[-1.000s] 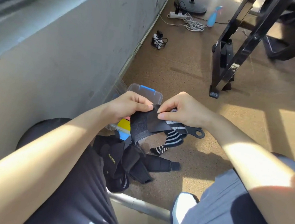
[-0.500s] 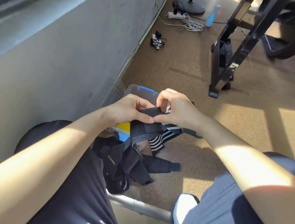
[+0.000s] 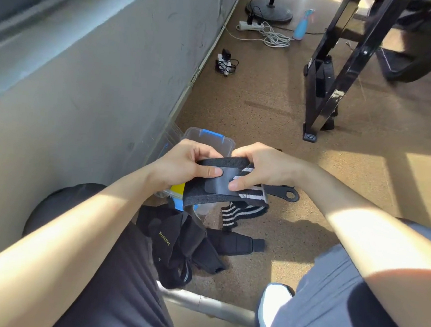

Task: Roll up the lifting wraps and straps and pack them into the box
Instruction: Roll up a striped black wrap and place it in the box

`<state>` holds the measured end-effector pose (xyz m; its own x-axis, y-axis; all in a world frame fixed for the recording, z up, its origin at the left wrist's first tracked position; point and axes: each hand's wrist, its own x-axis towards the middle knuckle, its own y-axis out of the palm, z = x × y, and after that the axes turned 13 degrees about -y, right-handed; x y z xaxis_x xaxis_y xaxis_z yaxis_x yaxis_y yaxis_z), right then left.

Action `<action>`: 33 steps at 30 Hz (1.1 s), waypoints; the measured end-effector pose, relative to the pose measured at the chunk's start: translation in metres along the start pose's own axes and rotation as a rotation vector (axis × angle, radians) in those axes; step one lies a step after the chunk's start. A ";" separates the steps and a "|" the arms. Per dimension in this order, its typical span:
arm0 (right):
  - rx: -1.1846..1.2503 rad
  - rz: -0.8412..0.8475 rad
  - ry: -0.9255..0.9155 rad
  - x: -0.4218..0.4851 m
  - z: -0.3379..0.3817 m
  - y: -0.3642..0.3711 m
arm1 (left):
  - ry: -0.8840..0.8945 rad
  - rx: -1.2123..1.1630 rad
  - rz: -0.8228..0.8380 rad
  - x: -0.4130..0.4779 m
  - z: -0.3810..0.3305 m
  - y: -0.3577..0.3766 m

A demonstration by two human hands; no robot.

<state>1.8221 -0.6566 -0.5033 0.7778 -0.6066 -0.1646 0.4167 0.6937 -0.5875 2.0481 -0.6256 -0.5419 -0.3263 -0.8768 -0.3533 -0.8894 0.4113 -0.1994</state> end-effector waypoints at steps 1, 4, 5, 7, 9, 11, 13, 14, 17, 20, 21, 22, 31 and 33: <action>0.002 -0.027 -0.003 0.000 0.000 0.001 | -0.007 -0.001 0.001 0.000 0.000 0.000; -0.008 -0.094 0.020 -0.001 0.000 -0.001 | -0.027 0.114 0.043 -0.003 -0.003 -0.001; -0.009 -0.089 0.034 -0.001 0.000 -0.001 | -0.031 0.167 0.054 -0.003 -0.003 -0.001; -0.022 -0.063 0.038 -0.001 0.002 -0.002 | -0.029 0.213 0.045 -0.003 -0.003 0.000; -0.037 -0.051 0.049 -0.004 0.004 -0.005 | -0.040 0.216 0.037 -0.003 -0.002 0.001; -0.096 -0.066 0.101 -0.009 0.004 -0.015 | -0.086 0.219 0.063 -0.004 -0.002 0.000; -0.144 -0.105 0.193 -0.017 -0.004 -0.031 | -0.137 0.261 0.106 -0.005 0.000 -0.005; -0.162 -0.126 0.243 -0.022 -0.008 -0.040 | -0.148 0.302 0.122 -0.006 0.001 -0.008; -0.281 -0.108 0.383 -0.038 -0.020 -0.058 | -0.107 0.404 0.134 -0.006 0.003 -0.012; -0.274 0.051 0.338 -0.039 -0.018 -0.058 | -0.031 0.292 0.057 -0.008 -0.001 -0.006; -0.191 0.086 0.289 -0.035 -0.013 -0.050 | -0.010 0.266 0.061 -0.009 -0.004 -0.002; -0.106 0.108 0.239 -0.031 -0.008 -0.040 | 0.010 0.261 0.076 -0.011 -0.006 0.003; -0.068 -0.054 0.162 -0.012 -0.012 -0.026 | -0.031 0.221 0.070 -0.018 -0.006 -0.011; -0.133 -0.090 0.231 -0.016 -0.014 -0.033 | -0.040 0.256 0.044 -0.020 -0.004 -0.019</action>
<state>1.7895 -0.6754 -0.4927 0.6062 -0.7468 -0.2737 0.4020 0.5846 -0.7047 2.0697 -0.6168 -0.5271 -0.3454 -0.8480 -0.4020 -0.7630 0.5032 -0.4057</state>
